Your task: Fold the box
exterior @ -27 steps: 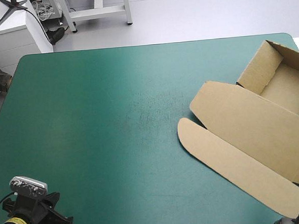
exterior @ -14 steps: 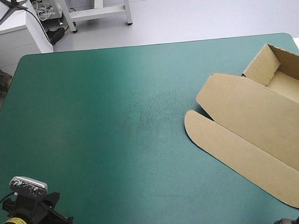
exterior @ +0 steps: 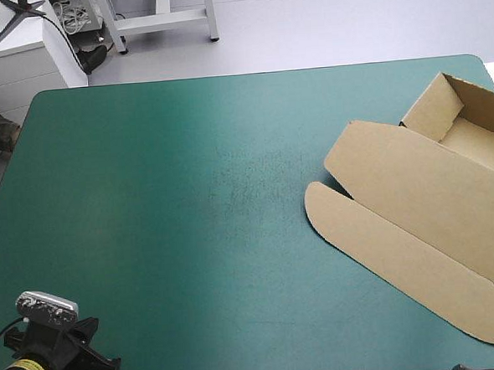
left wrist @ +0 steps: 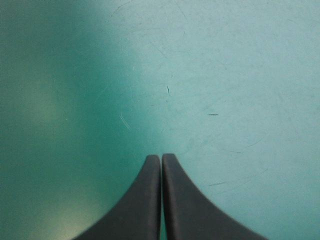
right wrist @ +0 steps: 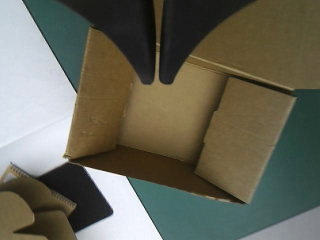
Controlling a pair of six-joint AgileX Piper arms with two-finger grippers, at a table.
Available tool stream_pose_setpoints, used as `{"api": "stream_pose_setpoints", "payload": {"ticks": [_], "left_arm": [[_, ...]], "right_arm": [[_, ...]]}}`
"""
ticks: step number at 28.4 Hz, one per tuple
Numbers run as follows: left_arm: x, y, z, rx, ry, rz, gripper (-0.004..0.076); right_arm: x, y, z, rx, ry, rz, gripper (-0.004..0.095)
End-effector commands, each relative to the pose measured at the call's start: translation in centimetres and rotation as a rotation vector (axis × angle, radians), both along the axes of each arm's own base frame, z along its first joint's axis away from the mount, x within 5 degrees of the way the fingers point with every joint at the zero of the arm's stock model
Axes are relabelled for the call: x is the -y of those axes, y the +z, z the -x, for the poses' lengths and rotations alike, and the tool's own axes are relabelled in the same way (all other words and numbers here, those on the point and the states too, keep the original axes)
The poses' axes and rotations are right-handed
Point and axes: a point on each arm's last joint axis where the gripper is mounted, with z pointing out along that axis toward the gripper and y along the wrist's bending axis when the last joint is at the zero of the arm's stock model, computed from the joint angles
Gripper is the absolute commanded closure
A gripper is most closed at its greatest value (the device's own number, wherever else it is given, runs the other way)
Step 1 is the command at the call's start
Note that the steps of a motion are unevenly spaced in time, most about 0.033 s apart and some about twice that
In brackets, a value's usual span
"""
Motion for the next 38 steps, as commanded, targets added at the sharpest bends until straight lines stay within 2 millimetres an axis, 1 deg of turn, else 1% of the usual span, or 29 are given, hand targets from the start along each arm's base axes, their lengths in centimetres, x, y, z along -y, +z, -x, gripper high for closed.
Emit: {"api": "stream_pose_setpoints", "payload": {"ticks": [1,4,8,10,12,14,19,25,27,29,31,36,38], "left_arm": [[0.1,1.1,-0.4,0.071,-0.002,0.022,0.0734],[0.2,1.1,-0.4,0.066,0.002,0.034,0.0734],[0.2,1.1,-0.4,0.064,0.002,0.034,0.0734],[0.2,1.1,-0.4,0.064,0.002,0.034,0.0734],[0.2,1.1,-0.4,0.064,0.002,0.034,0.0734],[0.2,1.1,-0.4,0.064,0.002,0.034,0.0734],[0.2,1.1,-0.4,0.064,0.002,0.034,0.0734],[0.2,1.1,-0.4,0.064,0.002,0.034,0.0734],[0.2,1.1,-0.4,0.064,0.002,0.034,0.0734],[0.2,1.1,-0.4,0.064,0.002,0.034,0.0734],[0.2,1.1,-0.4,0.064,0.002,0.034,0.0734],[0.2,1.1,-0.4,0.064,0.002,0.034,0.0734],[0.2,1.1,-0.4,0.064,0.002,0.034,0.0734]], "right_arm": [[-4.1,4.1,3.7,0.132,0.089,0.063,0.0906],[-6.9,5.6,5.5,0.193,0.172,0.090,0.0906],[-9.4,7.1,7.9,0.258,0.245,0.121,0.0906],[-10.1,7.2,9.1,0.263,0.262,0.139,0.0906],[-10.6,6.2,10.4,0.237,0.265,0.153,0.0906],[-10.8,4.6,11.5,0.194,0.265,0.147,0.0906],[-12.3,-1.1,15.6,0.114,0.317,0.063,0.0908],[-13.5,-7.9,20.3,0.060,0.357,0.053,0.0908],[-13.8,-10.4,21.6,0.040,0.372,0.048,0.0908],[-14.1,-13.0,22.7,0.006,0.427,0.060,0.0909],[-14.4,-15.0,23.6,-0.022,0.476,0.076,0.0909],[-14.8,-19.0,25.5,-0.012,0.501,0.079,0.0909],[-14.9,-19.9,26.3,0.015,0.500,0.090,0.0909]]}}
